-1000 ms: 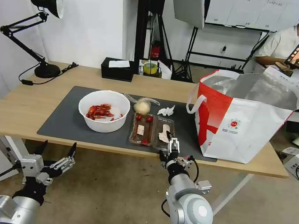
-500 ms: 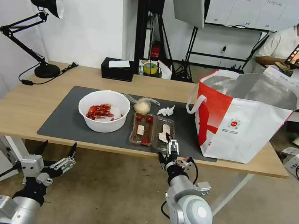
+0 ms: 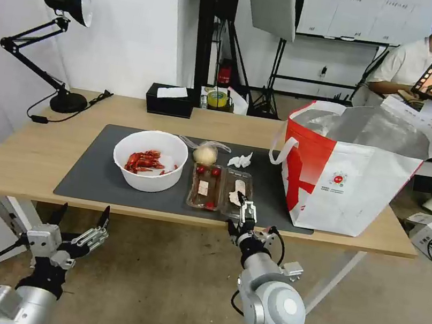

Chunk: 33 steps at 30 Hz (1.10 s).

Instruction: Pick up the trash from the table and place it into the takeout bag.

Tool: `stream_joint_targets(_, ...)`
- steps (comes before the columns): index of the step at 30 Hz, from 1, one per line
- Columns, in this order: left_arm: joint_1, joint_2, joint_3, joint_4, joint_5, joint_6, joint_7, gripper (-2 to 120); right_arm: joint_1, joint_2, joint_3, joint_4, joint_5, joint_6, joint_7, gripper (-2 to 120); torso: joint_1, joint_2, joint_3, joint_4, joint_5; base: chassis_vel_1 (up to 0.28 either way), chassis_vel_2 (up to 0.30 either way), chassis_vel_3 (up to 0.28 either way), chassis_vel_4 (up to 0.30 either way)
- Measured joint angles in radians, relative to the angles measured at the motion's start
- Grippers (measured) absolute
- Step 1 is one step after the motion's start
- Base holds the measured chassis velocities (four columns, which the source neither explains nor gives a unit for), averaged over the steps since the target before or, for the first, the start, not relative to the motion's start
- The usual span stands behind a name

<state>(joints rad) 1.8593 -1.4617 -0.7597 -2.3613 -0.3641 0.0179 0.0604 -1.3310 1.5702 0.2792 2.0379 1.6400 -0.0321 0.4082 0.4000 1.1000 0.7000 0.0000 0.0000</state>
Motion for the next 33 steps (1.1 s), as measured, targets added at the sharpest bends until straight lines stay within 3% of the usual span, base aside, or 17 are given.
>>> stream_joint_targets(33, 0.018, -0.017, -0.001, -0.014, 0.015, -0.018, 0.001, 100, 0.072, 0.001, 0.008, -0.066, 0.002, 0.000, 0.005, 100, 0.000, 0.000, 0.000, -0.0001, -0.0001, 0.000, 0.000, 0.000, 0.000)
